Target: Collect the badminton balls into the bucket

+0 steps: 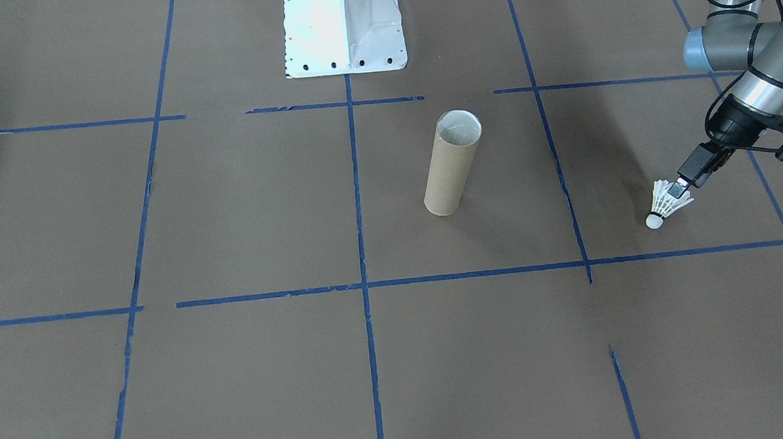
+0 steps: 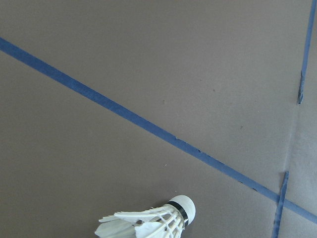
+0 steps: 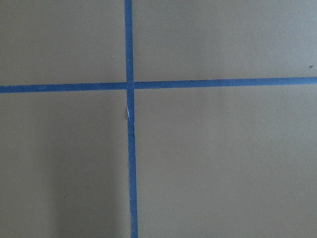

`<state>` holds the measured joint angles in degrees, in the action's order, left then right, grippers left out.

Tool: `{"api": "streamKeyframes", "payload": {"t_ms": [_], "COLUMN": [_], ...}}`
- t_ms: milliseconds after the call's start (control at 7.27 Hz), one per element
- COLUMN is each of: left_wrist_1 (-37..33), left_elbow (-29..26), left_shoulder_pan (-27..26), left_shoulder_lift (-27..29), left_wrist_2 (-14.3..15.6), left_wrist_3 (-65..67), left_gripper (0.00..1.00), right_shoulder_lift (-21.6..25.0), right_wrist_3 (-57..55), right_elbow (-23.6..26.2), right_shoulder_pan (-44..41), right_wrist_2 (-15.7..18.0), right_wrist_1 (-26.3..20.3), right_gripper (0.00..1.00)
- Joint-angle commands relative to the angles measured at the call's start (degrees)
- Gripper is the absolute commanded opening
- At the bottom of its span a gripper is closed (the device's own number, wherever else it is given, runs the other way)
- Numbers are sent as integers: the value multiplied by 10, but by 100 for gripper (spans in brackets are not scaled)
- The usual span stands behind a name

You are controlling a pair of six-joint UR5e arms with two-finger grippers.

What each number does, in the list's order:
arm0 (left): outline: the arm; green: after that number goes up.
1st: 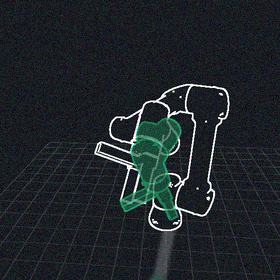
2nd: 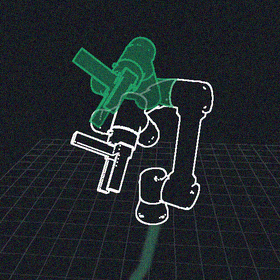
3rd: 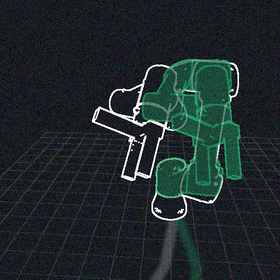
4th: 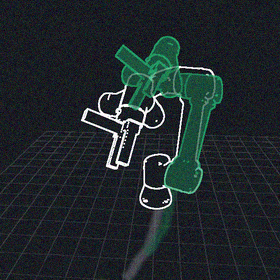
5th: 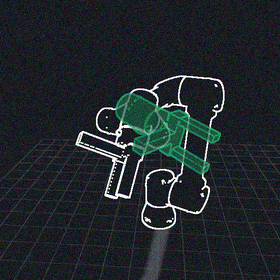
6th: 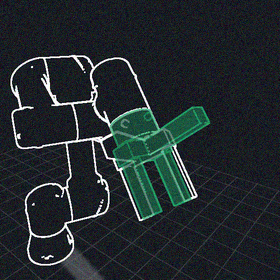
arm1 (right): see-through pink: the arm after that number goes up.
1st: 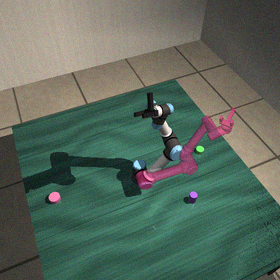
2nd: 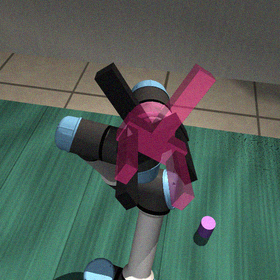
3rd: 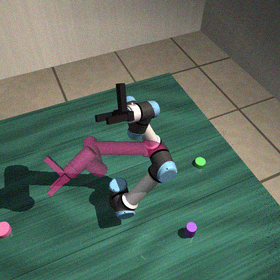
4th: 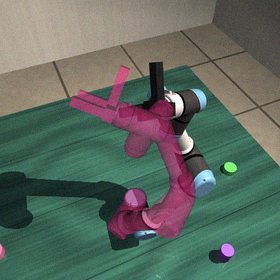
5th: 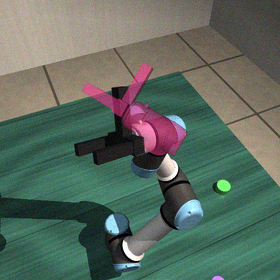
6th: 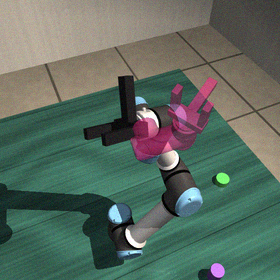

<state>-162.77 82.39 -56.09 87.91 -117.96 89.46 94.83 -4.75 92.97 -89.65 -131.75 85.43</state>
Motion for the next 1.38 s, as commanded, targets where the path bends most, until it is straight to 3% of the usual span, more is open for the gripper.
{"api": "streamKeyframes", "payload": {"t_ms": [0, 275, 413, 688, 1101, 1239], "left_wrist_1": [-28, -31, -31, -31, -31, -31], "left_elbow": [-31, -33, -35, -38, -37, -37], "left_shoulder_pan": [4, 9, 18, 28, 28, 28], "left_shoulder_lift": [24, 25, 28, 29, 29, 29], "left_wrist_2": [0, 0, 18, 25, 24, 22], "left_wrist_3": [42, 42, 43, 44, 42, 40], "left_gripper": [100, 99, 91, 76, 11, 0], "right_shoulder_lift": [0, 0, 0, 0, 0, 0], "right_wrist_3": [0, -1, -1, 0, 0, 0], "right_elbow": [0, 0, 0, 0, 0, 0], "right_shoulder_pan": [0, 0, 0, 0, 0, 0], "right_wrist_2": [0, 0, 0, 0, 0, 0], "right_wrist_1": [0, 0, 0, 0, 0, 0], "right_gripper": [100, 100, 100, 100, 100, 100]}}
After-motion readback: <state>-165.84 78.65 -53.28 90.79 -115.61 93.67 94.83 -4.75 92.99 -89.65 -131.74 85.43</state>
